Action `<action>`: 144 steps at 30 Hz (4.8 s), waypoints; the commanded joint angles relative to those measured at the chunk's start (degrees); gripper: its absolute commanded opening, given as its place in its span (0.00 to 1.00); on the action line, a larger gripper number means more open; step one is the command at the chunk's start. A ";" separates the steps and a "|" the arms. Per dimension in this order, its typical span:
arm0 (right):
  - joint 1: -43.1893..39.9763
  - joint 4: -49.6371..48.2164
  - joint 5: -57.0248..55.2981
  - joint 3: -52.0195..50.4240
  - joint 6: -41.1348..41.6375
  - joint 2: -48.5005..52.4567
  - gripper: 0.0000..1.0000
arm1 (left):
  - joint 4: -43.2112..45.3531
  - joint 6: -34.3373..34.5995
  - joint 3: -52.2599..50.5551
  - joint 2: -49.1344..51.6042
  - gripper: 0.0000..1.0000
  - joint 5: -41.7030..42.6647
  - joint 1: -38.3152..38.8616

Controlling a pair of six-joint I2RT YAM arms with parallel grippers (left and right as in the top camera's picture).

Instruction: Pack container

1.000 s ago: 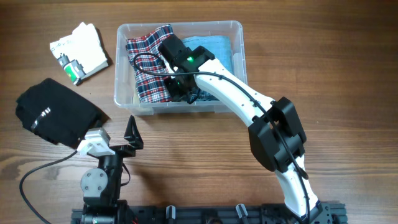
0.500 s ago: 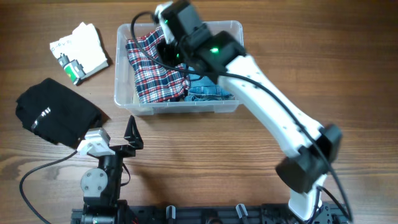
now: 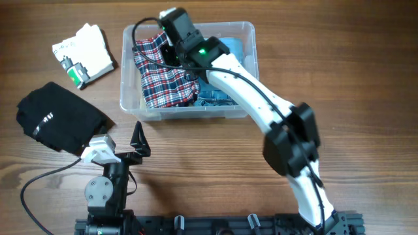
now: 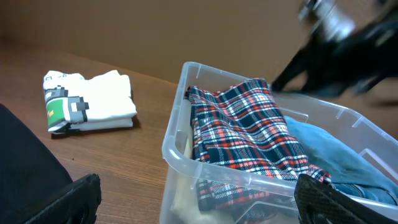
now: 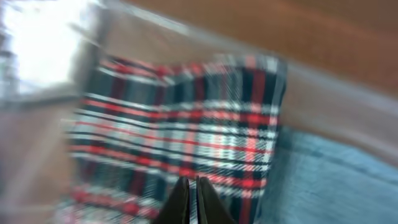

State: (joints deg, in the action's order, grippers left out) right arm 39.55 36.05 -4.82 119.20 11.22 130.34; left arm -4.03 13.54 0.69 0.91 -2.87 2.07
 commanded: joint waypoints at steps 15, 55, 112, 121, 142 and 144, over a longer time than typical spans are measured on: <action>-1.86 1.75 6.54 2.08 1.81 2.71 0.09 | 0.15 -1.36 -0.35 -0.09 1.00 0.48 -0.37; -3.19 11.39 9.18 -7.78 -2.05 -13.62 0.04 | 0.15 -1.36 -0.35 -0.09 1.00 0.48 -0.37; -47.78 24.81 -7.21 -8.31 -2.21 -23.85 1.00 | -14.93 -1.31 38.49 43.34 1.00 3.30 -2.45; -47.78 24.81 -7.21 -8.31 -2.21 -23.85 1.00 | -16.46 6.34 39.04 52.59 1.00 -7.04 -4.22; -47.78 24.81 -7.21 -8.31 -2.23 -23.85 1.00 | -15.08 13.11 39.01 67.87 1.00 16.35 -52.06; -47.78 24.81 -7.21 -8.31 -2.21 -23.85 1.00 | -13.09 11.93 39.01 71.25 1.00 16.28 -52.13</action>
State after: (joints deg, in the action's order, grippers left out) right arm -8.34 60.86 -11.03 110.93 9.26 106.06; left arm -19.25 26.85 38.87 67.09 10.55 -49.36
